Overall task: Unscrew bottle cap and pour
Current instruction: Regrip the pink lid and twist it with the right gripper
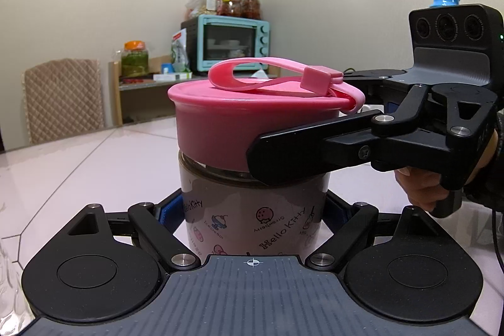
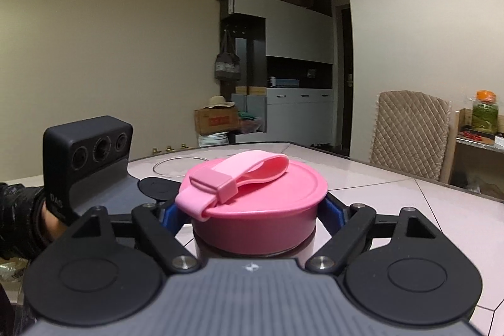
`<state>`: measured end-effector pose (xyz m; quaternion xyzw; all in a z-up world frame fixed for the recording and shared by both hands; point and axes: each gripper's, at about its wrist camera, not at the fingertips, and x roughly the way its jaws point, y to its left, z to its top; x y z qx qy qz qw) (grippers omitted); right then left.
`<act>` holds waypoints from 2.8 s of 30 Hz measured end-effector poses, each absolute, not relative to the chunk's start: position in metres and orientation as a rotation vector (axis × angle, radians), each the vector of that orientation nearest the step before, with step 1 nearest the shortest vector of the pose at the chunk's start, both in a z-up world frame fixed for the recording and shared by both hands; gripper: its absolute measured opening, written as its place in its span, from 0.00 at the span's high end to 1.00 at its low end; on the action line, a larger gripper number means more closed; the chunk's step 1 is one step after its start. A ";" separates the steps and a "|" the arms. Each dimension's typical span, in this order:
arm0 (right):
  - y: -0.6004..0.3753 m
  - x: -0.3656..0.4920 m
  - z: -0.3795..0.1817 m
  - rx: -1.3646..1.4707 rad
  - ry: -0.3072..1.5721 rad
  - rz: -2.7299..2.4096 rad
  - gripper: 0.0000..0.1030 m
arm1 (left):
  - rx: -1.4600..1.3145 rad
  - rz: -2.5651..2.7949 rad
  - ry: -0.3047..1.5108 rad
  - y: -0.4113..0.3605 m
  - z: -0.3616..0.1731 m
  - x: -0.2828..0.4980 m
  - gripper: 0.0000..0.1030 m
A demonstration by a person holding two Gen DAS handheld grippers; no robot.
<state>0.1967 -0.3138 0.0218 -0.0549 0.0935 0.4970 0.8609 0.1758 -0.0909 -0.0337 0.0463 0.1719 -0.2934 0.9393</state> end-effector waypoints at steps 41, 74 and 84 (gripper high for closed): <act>-0.253 0.153 0.019 -0.085 0.200 0.561 0.17 | 0.094 -0.599 0.351 -0.089 -0.033 0.176 0.12; -0.284 0.153 0.035 -0.099 0.192 0.705 0.06 | 0.093 -0.600 0.351 -0.089 -0.033 0.175 0.12; -0.268 0.150 0.022 -0.033 0.194 0.623 0.06 | 0.094 -0.600 0.351 -0.090 -0.033 0.175 0.13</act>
